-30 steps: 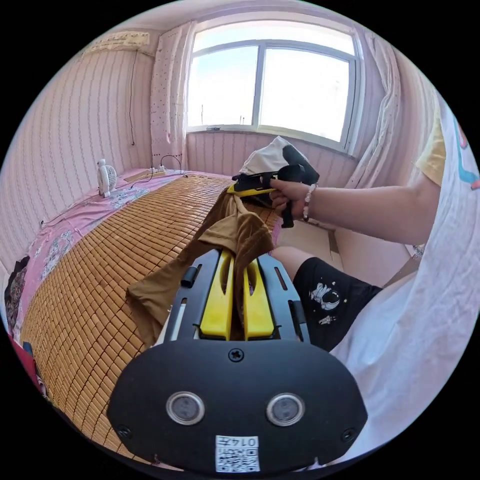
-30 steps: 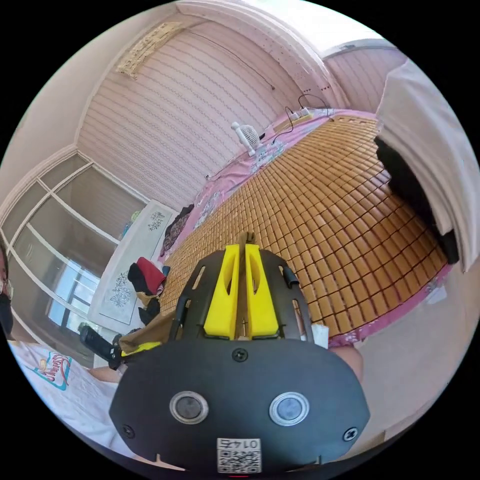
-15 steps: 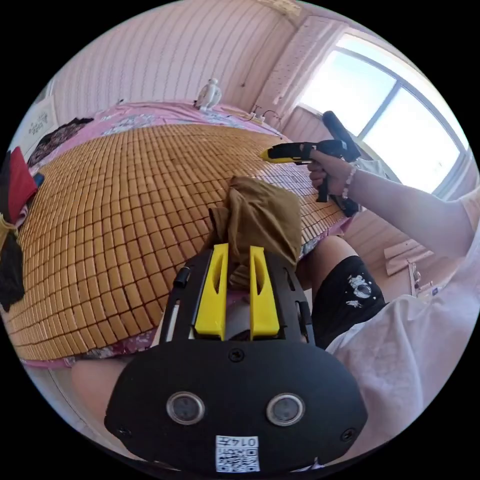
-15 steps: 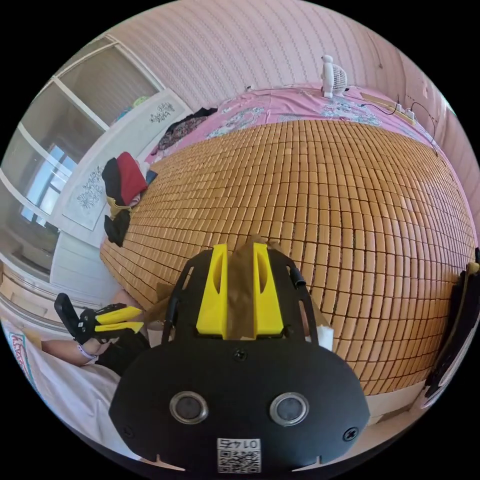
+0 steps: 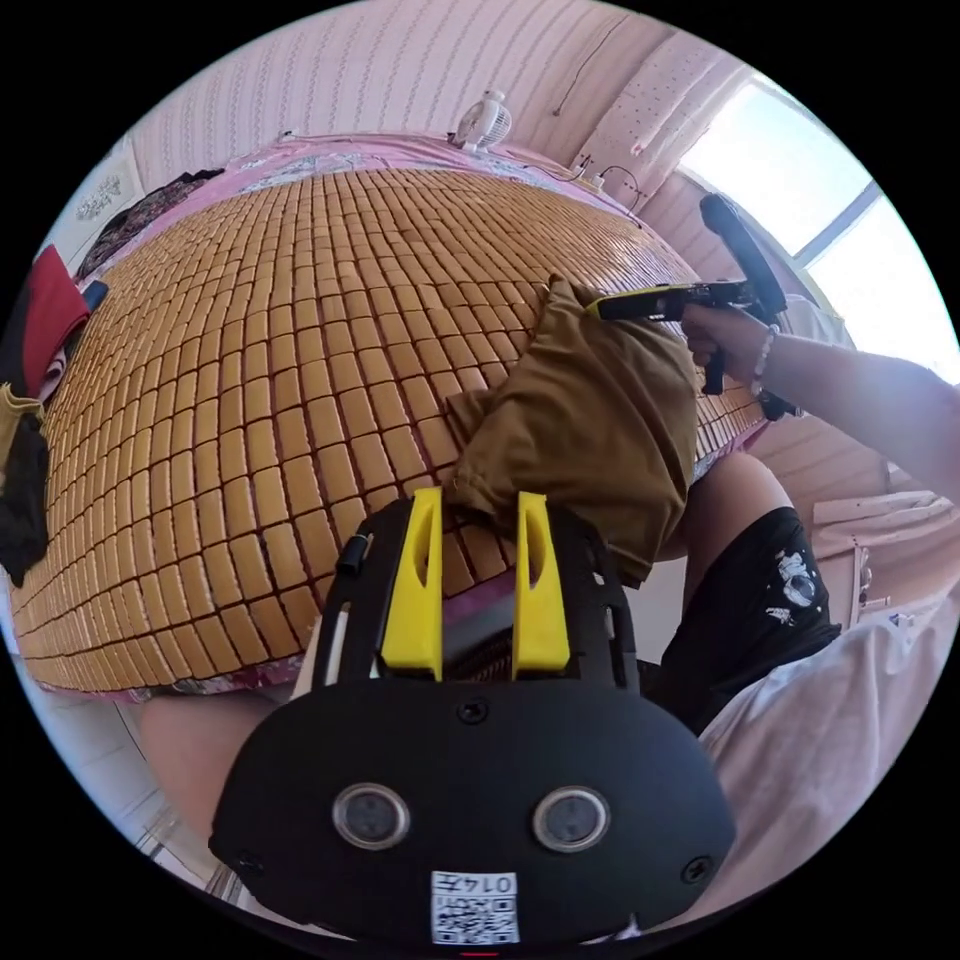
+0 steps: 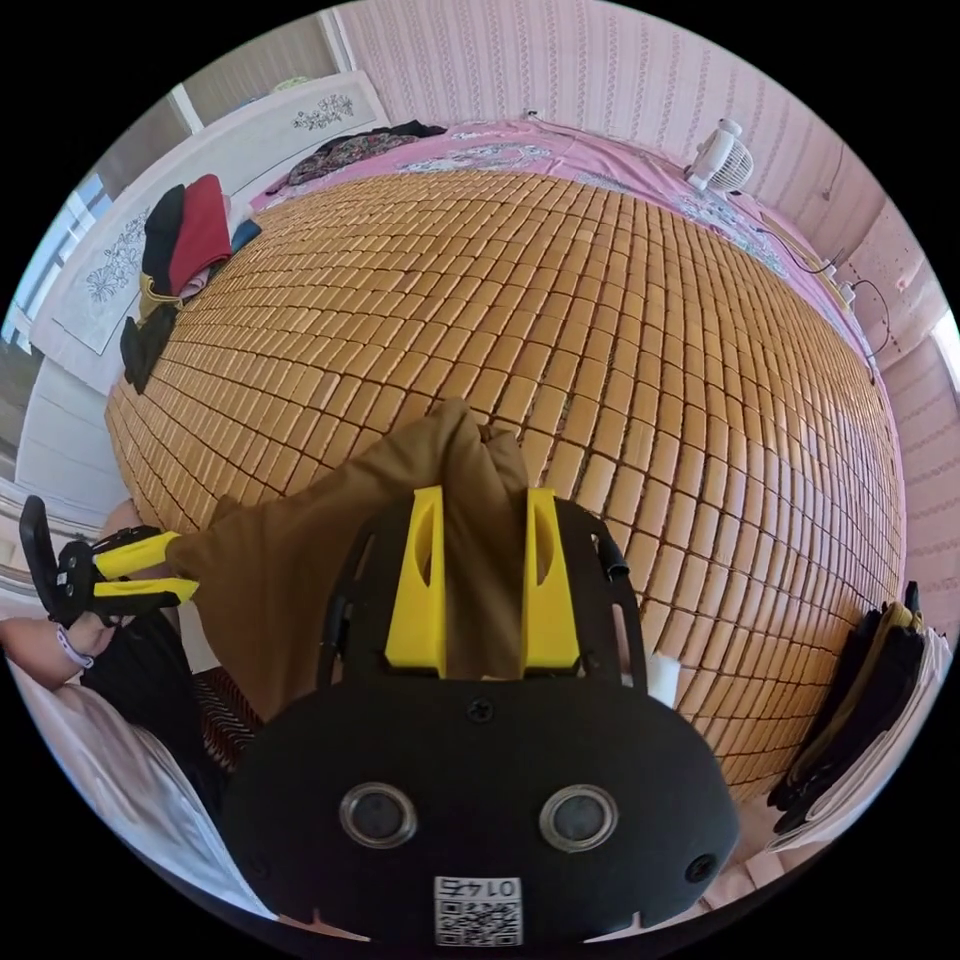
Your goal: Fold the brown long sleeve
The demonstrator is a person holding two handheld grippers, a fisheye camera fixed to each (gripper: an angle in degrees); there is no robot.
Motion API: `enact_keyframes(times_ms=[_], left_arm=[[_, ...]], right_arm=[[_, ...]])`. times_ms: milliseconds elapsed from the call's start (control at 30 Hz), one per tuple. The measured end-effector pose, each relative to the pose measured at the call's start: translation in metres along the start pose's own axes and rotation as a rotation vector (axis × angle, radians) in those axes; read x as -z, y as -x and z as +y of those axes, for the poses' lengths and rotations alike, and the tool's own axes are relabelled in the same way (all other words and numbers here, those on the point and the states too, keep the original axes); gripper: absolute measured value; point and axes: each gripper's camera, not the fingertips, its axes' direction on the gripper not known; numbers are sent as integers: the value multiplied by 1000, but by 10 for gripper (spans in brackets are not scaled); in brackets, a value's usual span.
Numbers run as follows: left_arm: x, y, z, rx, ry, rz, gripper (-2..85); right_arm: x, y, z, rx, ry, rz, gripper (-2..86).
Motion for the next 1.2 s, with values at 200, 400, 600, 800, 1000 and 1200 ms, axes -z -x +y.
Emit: enact_keyframes(times_ms=[200, 400, 600, 800, 1000, 1200], left_arm=[[6, -15, -4, -70, 35, 15, 10], [32, -36, 3, -141, -21, 4, -5], [94, -76, 14, -294, -154, 15, -8], [140, -107, -8, -388, -193, 107, -8], [153, -148, -77, -525, -237, 177, -7], [113, -214, -218, -552, -233, 282, 4]], right_arm=[[17, 24, 17, 98, 18, 8, 54], [95, 21, 78, -12, -231, -118, 41], [165, 26, 165, -125, -435, -130, 35], [202, 12, 200, -213, -562, -159, 33], [243, -36, 175, -175, -589, -92, 38], [304, -154, 76, -210, -388, 79, 86]])
